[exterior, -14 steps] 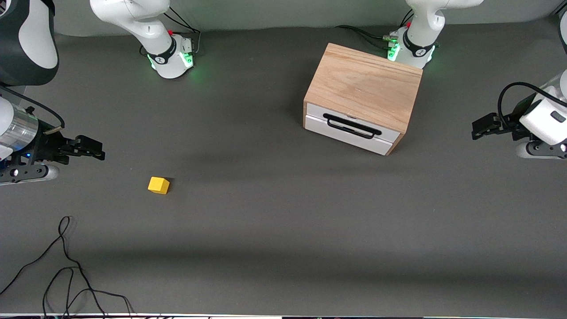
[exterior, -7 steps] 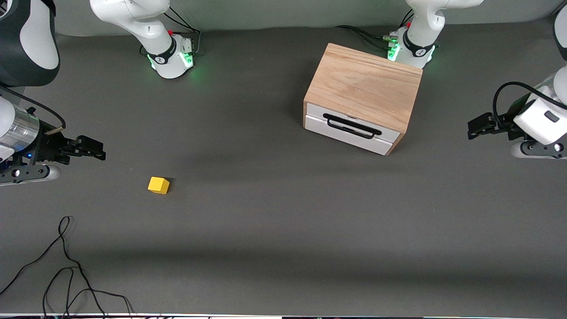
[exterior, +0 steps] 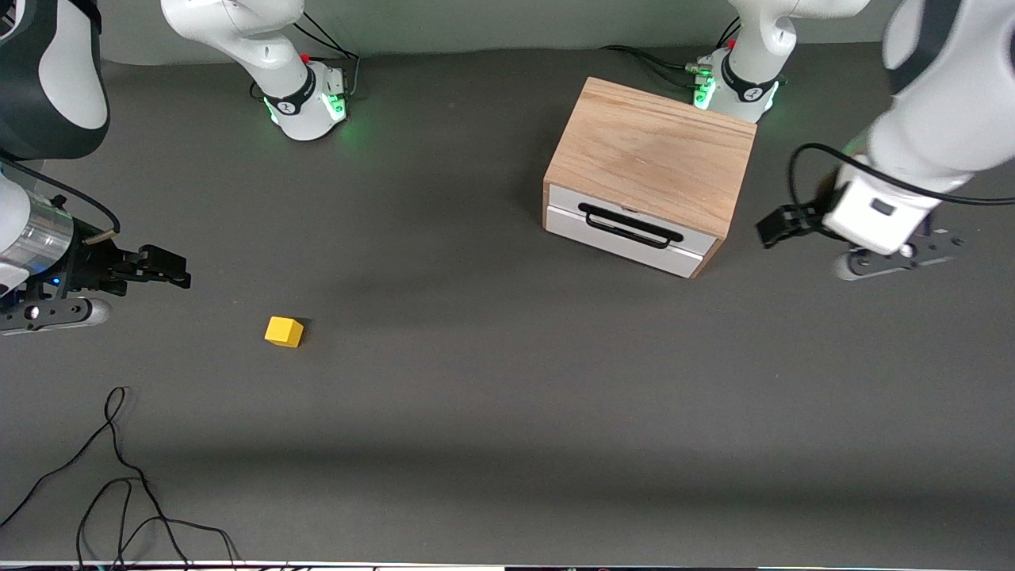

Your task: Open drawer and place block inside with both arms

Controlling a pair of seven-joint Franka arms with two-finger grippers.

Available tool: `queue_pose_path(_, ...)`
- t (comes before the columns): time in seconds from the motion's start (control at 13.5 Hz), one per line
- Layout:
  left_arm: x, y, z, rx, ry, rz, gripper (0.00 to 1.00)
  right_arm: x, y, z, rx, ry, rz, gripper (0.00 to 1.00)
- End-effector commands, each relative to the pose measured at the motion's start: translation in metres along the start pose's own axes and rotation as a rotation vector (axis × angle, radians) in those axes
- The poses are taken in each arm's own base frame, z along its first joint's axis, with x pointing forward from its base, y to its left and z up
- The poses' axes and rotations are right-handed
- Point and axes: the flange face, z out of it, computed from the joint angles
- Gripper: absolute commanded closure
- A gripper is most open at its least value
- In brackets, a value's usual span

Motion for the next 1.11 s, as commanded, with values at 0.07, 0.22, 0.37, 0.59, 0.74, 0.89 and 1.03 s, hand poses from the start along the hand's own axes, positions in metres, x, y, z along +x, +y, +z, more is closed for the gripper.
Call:
queue_pose_path(0.07, -0.048, 0.070, 0.013, 0.007, 0.006, -0.267, 0.00, 0.000, -0.001, 0.008, 0.013, -0.014, -0.008, 0.00)
queue_pose_path(0.22, -0.073, 0.114, 0.025, -0.007, 0.021, -0.413, 0.00, 0.003, 0.001, 0.011, 0.003, -0.015, -0.010, 0.00)
queue_pose_path(0.37, -0.093, 0.136, 0.032, -0.003, 0.019, -0.526, 0.00, 0.004, 0.001, 0.013, 0.003, -0.016, -0.008, 0.00)
queue_pose_path(0.59, -0.112, 0.155, 0.041, 0.012, 0.006, -0.653, 0.00, 0.005, 0.004, 0.017, 0.003, -0.022, -0.005, 0.00)
queue_pose_path(0.74, -0.118, 0.159, 0.043, 0.013, -0.032, -0.772, 0.00, 0.005, 0.005, 0.017, 0.001, -0.024, -0.004, 0.00)
queue_pose_path(0.89, -0.123, 0.157, 0.048, 0.049, -0.091, -0.829, 0.00, 0.004, 0.008, 0.016, 0.003, -0.024, -0.001, 0.00)
queue_pose_path(1.03, -0.132, 0.157, 0.053, 0.104, -0.105, -0.822, 0.00, 0.004, 0.009, 0.014, 0.003, -0.019, 0.004, 0.00)
